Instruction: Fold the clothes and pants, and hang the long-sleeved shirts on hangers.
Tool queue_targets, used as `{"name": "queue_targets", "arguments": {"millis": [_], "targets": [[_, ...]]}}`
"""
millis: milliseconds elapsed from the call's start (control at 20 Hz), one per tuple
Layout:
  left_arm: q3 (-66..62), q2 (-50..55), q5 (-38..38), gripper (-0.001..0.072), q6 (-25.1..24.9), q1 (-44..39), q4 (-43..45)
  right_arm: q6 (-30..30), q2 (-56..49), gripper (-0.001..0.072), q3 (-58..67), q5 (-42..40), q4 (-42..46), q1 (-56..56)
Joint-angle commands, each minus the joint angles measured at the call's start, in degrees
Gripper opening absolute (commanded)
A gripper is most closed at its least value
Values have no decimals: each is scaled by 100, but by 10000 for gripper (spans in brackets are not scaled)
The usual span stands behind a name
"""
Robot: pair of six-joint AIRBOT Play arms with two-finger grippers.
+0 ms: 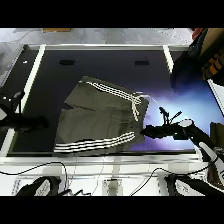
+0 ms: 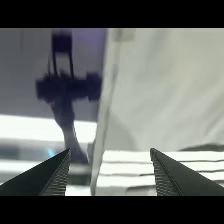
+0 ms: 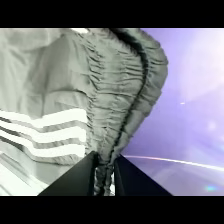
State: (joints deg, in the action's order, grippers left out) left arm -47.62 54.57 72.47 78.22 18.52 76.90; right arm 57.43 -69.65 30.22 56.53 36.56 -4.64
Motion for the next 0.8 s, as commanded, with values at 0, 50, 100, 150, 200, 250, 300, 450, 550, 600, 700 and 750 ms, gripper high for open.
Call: {"name": "queue_targets", "arguments": {"millis": [0, 50, 100, 150, 200, 250, 300, 450, 550, 600, 700, 750], "targets": [[898, -31, 181, 536, -232, 538, -24, 205, -4, 130, 144, 155, 723, 0], [1178, -28, 181, 536, -308, 629, -31, 199, -4, 129, 144, 332, 745, 0], [1384, -28, 197, 536, -420, 688, -44, 168, -4, 124, 144, 459, 767, 0], [1537, -28, 245, 536, -525, 730, -42, 133, -4, 23, 144, 525, 787, 0], [1652, -24, 308, 536, -651, 767, -42, 136, -4, 22, 144, 518, 798, 0], [1729, -17, 343, 533, -697, 802, -44, 136, -4, 22, 144, 498, 796, 0], [1797, -17, 352, 483, -743, 833, -50, 136, -4, 22, 144, 461, 798, 0], [1956, 39, 308, 482, -1224, 835, -293, 136, -4, 22, 144, 337, 800, 0], [2013, 299, 304, 483, -1488, 835, -376, 138, -4, 22, 144, 323, 800, 0], [2013, 470, 302, 483, -1674, 837, -457, 138, -2, 22, 144, 326, 800, 0], [2013, 789, 155, 483, -2002, 837, -671, 138, -2, 23, 144, 323, 800, 0], [2013, 898, -50, 482, -2022, 837, -721, 138, -2, 22, 144, 323, 800, 0]]}}
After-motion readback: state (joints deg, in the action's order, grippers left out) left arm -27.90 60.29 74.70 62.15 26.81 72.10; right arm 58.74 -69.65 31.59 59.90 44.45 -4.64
